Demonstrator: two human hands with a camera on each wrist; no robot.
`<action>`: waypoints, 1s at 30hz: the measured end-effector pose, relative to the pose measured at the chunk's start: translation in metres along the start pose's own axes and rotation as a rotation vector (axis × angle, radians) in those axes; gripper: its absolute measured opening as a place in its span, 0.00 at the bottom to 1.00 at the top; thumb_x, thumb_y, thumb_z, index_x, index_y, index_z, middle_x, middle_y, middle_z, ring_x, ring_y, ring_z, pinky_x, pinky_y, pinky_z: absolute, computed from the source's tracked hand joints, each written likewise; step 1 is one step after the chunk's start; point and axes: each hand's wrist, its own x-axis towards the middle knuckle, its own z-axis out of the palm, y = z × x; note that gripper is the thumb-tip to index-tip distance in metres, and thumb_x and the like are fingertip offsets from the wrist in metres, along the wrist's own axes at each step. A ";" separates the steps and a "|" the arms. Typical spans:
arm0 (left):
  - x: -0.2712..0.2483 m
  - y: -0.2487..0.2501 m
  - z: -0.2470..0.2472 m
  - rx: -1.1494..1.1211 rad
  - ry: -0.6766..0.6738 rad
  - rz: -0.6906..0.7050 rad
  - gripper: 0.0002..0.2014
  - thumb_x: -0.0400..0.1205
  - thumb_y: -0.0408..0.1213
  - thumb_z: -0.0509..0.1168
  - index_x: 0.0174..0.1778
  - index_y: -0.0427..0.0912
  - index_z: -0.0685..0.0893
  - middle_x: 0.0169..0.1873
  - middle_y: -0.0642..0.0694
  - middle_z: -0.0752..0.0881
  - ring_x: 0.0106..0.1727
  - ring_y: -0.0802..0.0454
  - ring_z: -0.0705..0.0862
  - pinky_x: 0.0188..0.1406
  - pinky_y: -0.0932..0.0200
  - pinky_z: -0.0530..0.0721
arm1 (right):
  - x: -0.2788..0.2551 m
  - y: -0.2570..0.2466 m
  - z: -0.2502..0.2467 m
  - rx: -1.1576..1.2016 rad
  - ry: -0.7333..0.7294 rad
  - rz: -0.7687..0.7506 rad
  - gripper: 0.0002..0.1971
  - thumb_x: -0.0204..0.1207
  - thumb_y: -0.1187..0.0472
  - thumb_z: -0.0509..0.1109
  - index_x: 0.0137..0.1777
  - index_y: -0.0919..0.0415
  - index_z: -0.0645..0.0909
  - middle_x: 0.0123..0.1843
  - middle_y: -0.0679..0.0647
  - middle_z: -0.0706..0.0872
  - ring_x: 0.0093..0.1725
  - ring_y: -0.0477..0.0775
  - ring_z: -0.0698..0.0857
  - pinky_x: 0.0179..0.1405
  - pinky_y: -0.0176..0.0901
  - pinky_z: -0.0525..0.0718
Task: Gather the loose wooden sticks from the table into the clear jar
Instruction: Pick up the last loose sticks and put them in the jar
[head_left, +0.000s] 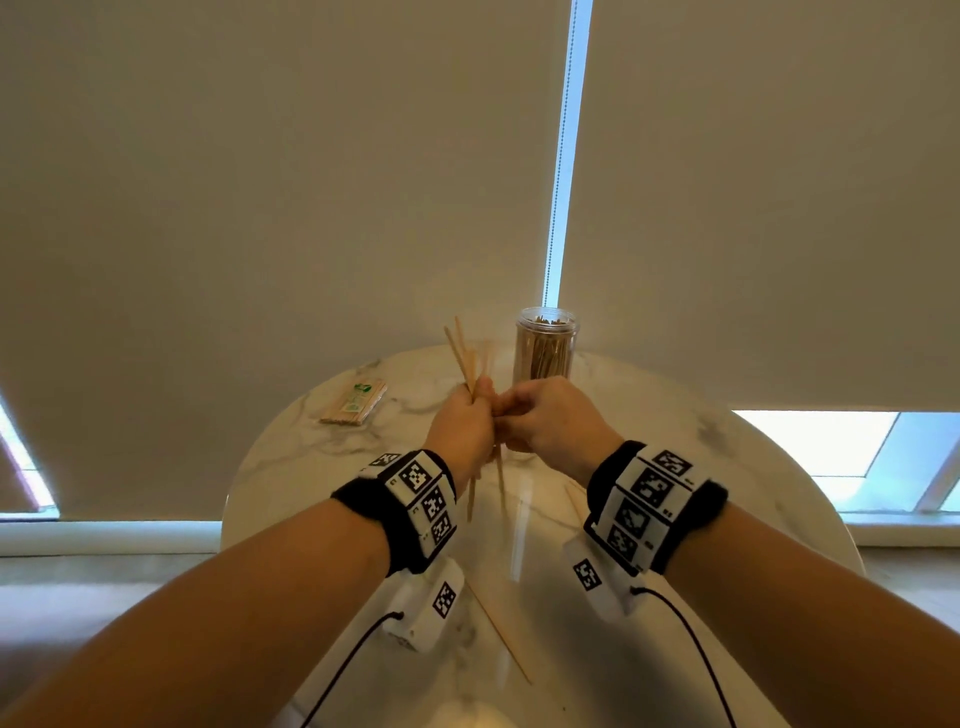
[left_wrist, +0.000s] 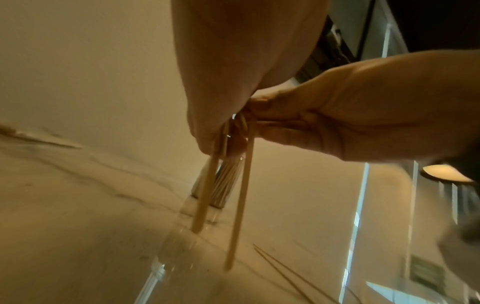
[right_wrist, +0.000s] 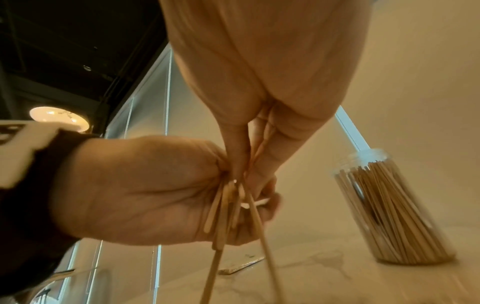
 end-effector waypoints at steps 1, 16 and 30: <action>0.000 0.001 -0.002 -0.068 0.009 -0.035 0.19 0.90 0.54 0.50 0.58 0.43 0.78 0.46 0.41 0.87 0.45 0.40 0.90 0.47 0.37 0.91 | 0.000 0.002 0.001 -0.013 0.036 -0.004 0.11 0.73 0.63 0.80 0.53 0.59 0.83 0.41 0.54 0.93 0.42 0.51 0.93 0.49 0.51 0.92; -0.018 0.003 0.000 0.051 -0.325 0.050 0.25 0.86 0.64 0.51 0.46 0.44 0.75 0.22 0.53 0.71 0.20 0.56 0.65 0.19 0.61 0.64 | 0.018 -0.027 -0.039 -0.012 0.360 -0.144 0.14 0.85 0.51 0.66 0.68 0.50 0.77 0.59 0.46 0.82 0.55 0.46 0.84 0.46 0.34 0.82; -0.051 0.016 -0.019 0.935 -0.858 0.092 0.10 0.76 0.46 0.78 0.46 0.49 0.84 0.39 0.54 0.86 0.40 0.59 0.83 0.43 0.65 0.80 | -0.010 0.044 -0.082 -0.425 -0.027 0.388 0.25 0.87 0.45 0.60 0.54 0.68 0.86 0.42 0.55 0.89 0.41 0.56 0.88 0.49 0.48 0.86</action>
